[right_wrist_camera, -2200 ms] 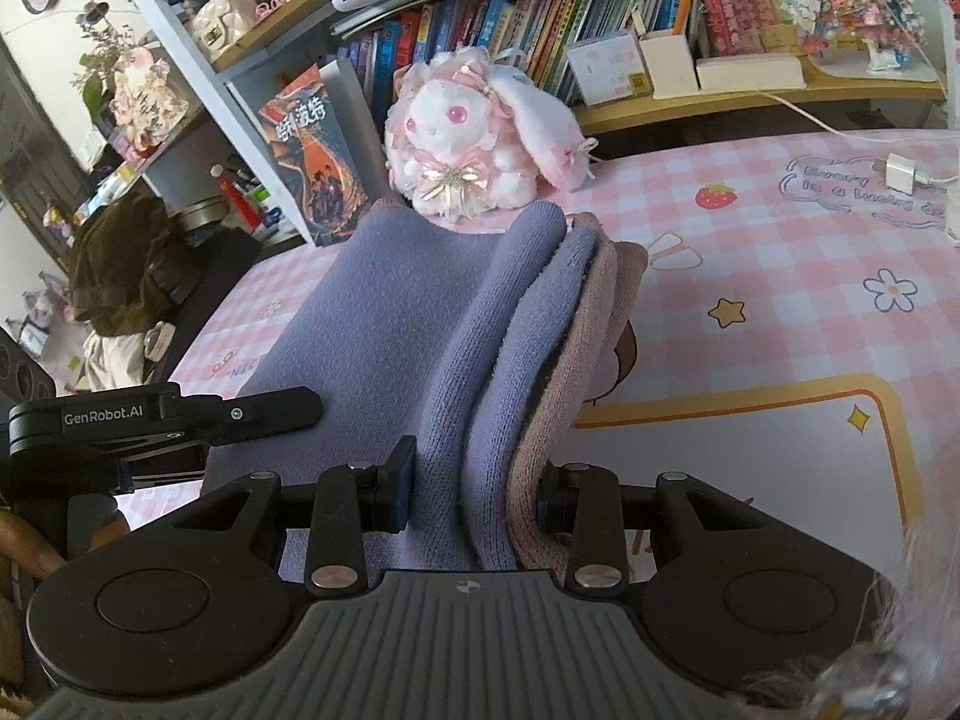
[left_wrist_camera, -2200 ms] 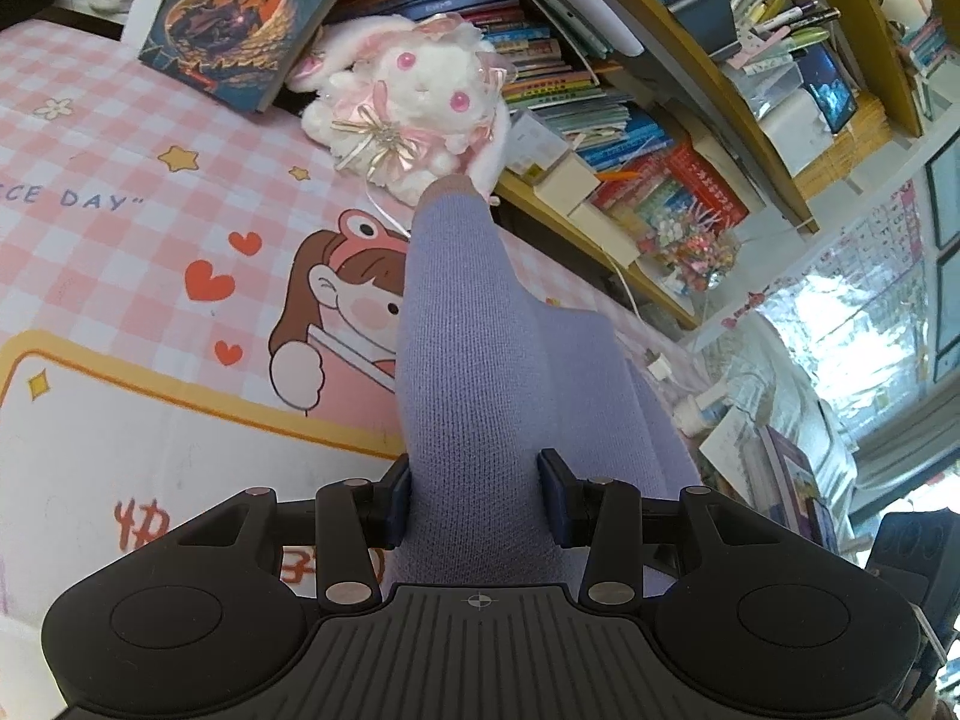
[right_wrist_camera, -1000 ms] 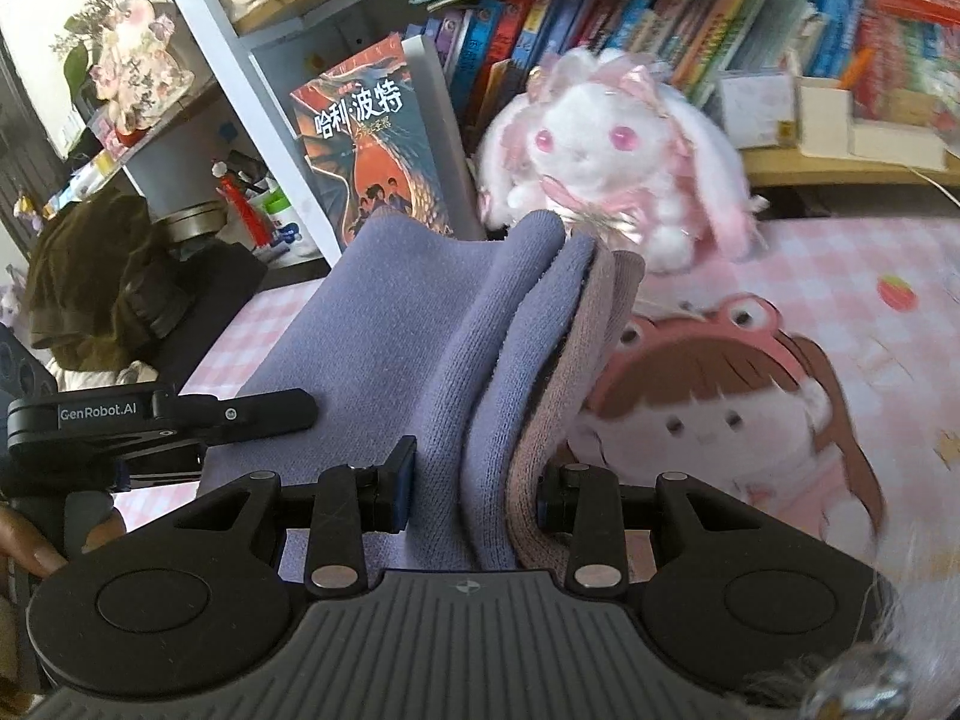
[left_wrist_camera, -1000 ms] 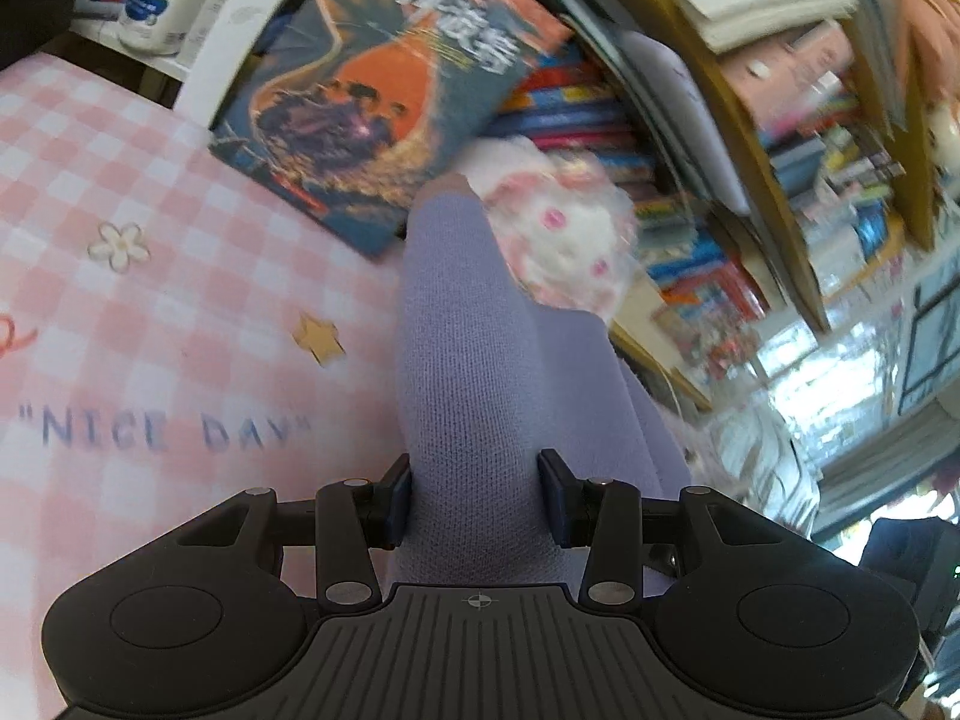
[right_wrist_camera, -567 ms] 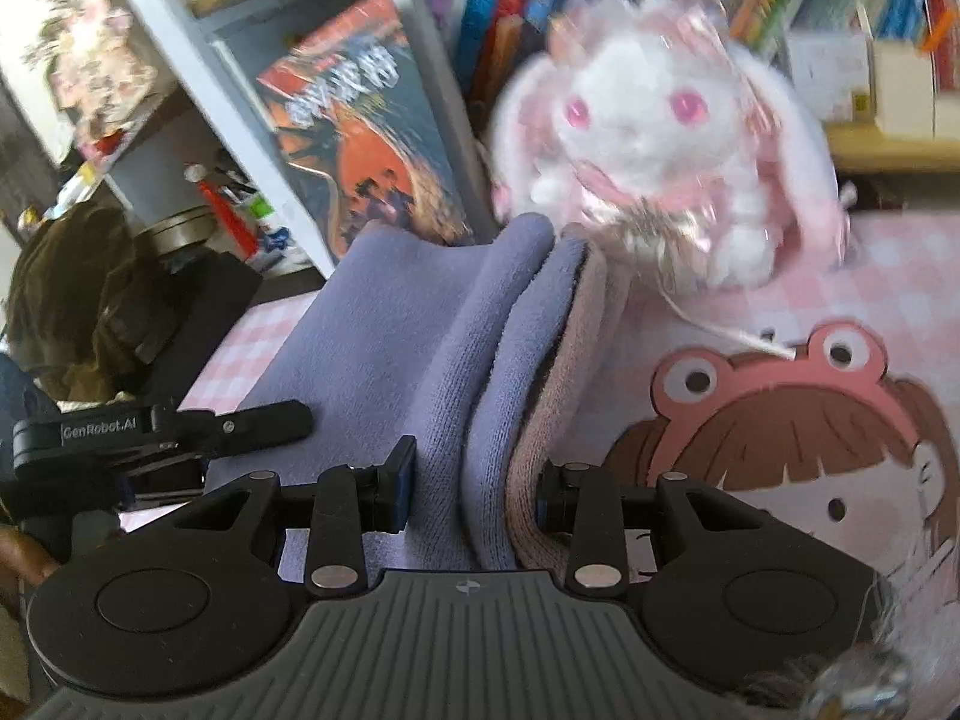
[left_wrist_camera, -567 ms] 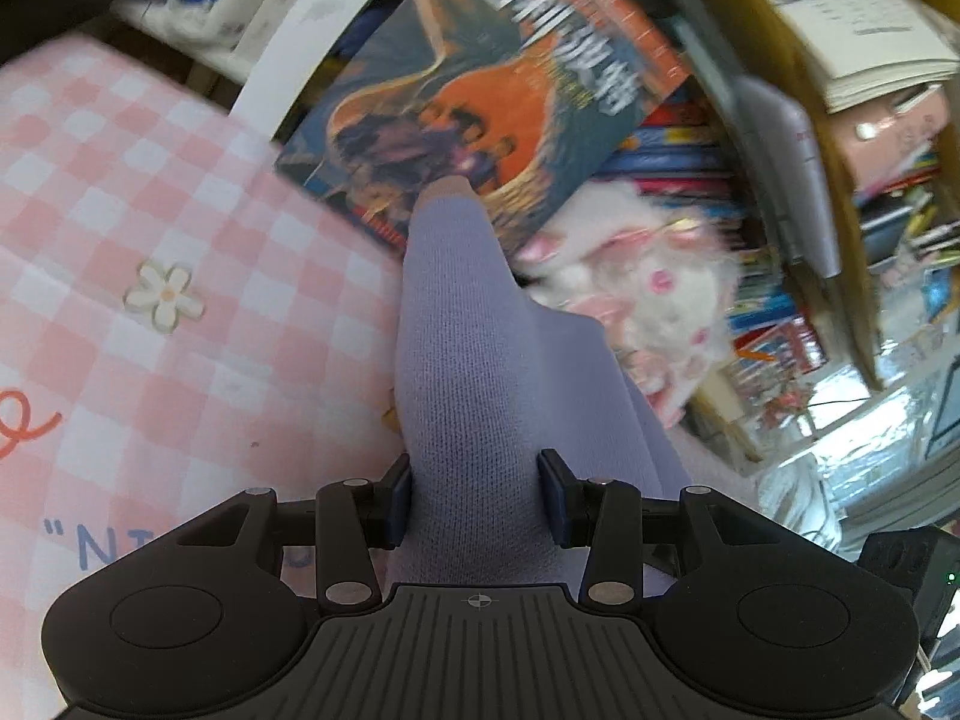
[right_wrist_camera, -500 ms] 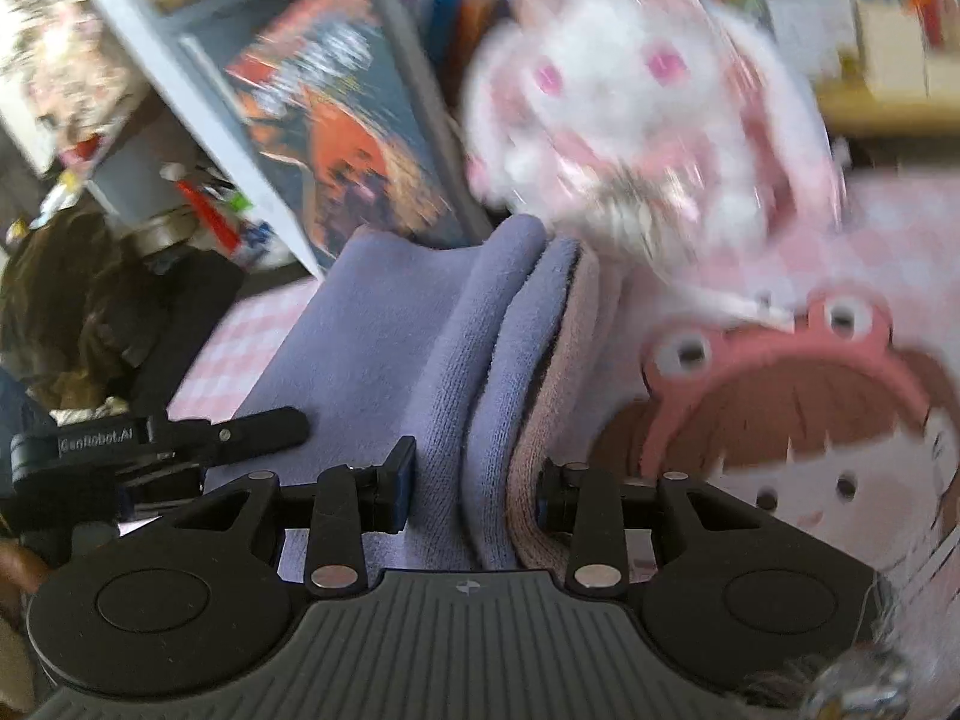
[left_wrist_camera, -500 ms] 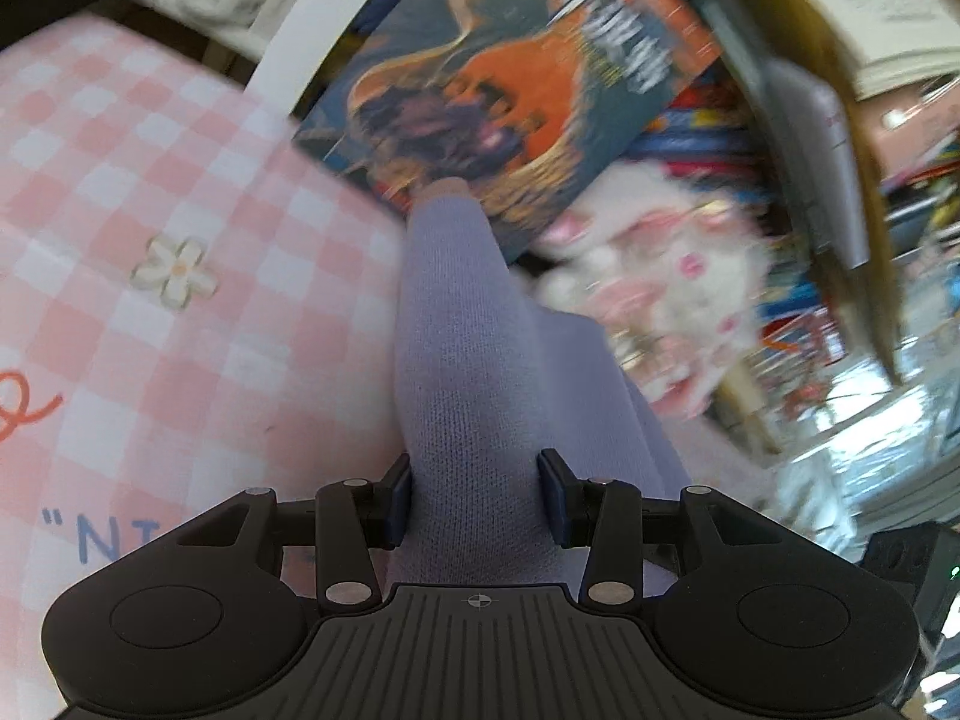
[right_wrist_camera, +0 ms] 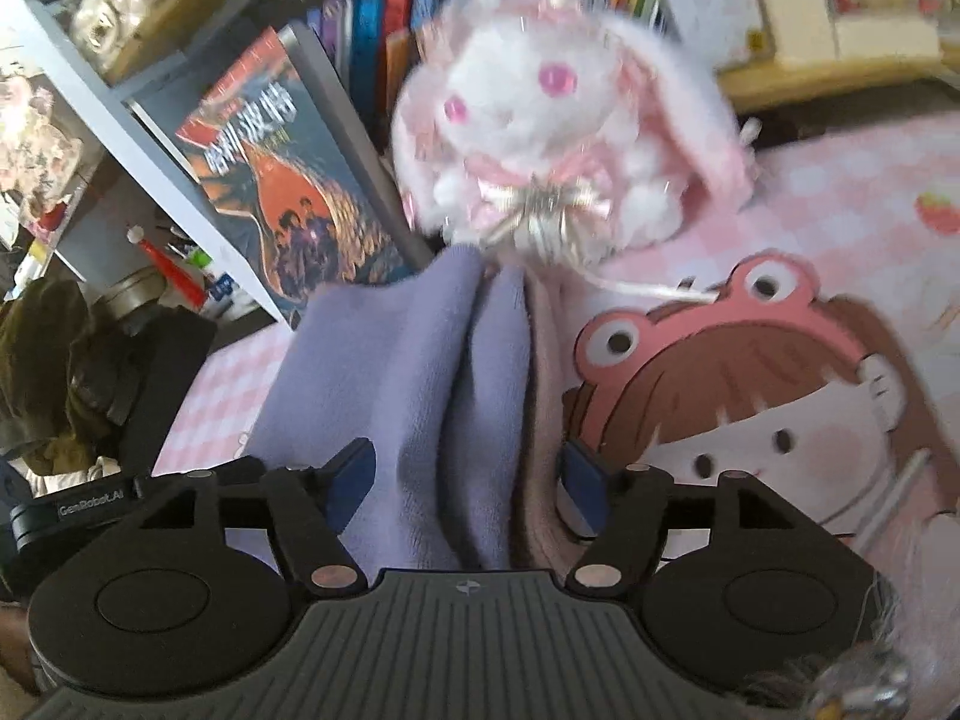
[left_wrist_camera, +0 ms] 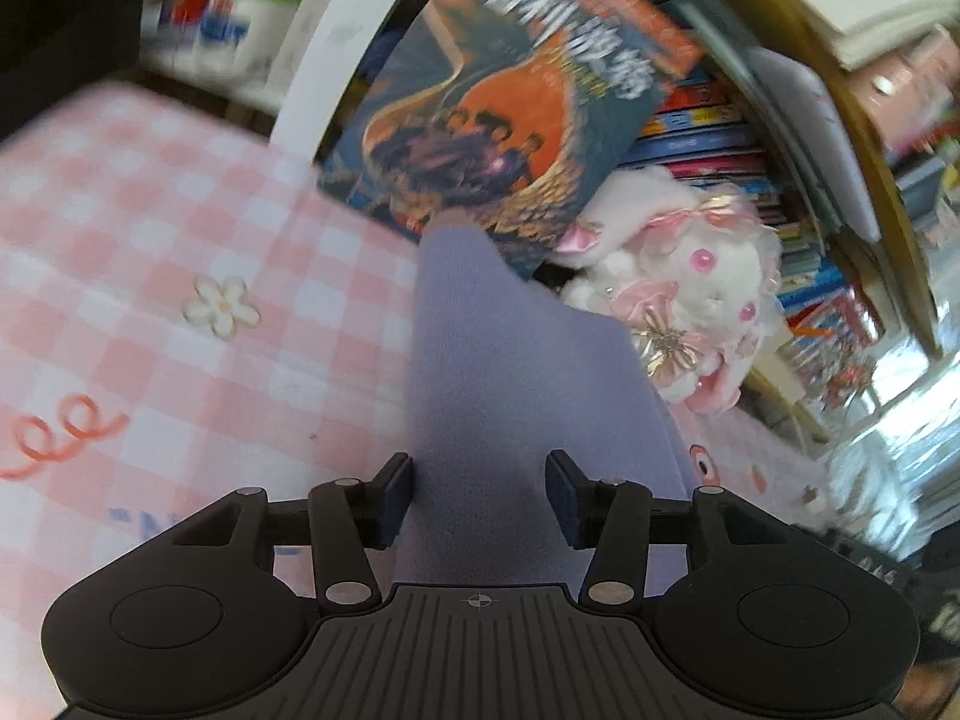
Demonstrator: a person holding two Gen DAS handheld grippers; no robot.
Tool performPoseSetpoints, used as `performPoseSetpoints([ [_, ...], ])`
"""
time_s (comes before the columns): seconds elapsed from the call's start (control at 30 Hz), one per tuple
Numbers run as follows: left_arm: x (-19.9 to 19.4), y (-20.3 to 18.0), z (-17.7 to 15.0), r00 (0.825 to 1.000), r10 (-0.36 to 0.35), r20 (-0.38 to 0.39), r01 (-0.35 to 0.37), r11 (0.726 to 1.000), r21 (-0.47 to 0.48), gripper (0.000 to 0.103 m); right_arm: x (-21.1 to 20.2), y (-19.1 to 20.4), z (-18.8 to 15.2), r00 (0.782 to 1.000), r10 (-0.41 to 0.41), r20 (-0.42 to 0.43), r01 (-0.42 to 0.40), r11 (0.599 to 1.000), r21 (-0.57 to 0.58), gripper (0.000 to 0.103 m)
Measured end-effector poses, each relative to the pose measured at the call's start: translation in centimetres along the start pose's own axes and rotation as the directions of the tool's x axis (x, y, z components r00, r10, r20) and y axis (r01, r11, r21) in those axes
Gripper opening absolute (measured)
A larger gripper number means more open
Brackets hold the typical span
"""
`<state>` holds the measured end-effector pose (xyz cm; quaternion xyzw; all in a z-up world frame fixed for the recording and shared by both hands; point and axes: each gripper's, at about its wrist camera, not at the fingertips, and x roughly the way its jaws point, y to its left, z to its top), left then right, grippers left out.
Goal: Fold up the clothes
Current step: 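Open both grippers and release the folded sweater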
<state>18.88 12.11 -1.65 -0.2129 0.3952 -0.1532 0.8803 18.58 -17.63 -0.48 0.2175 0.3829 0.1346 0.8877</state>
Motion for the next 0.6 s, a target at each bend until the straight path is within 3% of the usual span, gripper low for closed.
performPoseSetpoints([
  [0.2, -3.9, -2.7, -2.6, 0.993, 0.068, 0.095, -0.085, 0.978, 0.191, 0.063, -3.2, 1.3, -2.5, 0.992, -0.098, 0.074, 0.106, 0.989, -0.107, 0.072],
  [0.6, -5.5, -4.3, -8.4, 0.977, 0.166, 0.132, -0.197, 0.942, 0.273, 0.066, -7.0, 4.2, -9.1, 0.947, -0.262, 0.185, 0.304, 0.916, -0.261, 0.085],
])
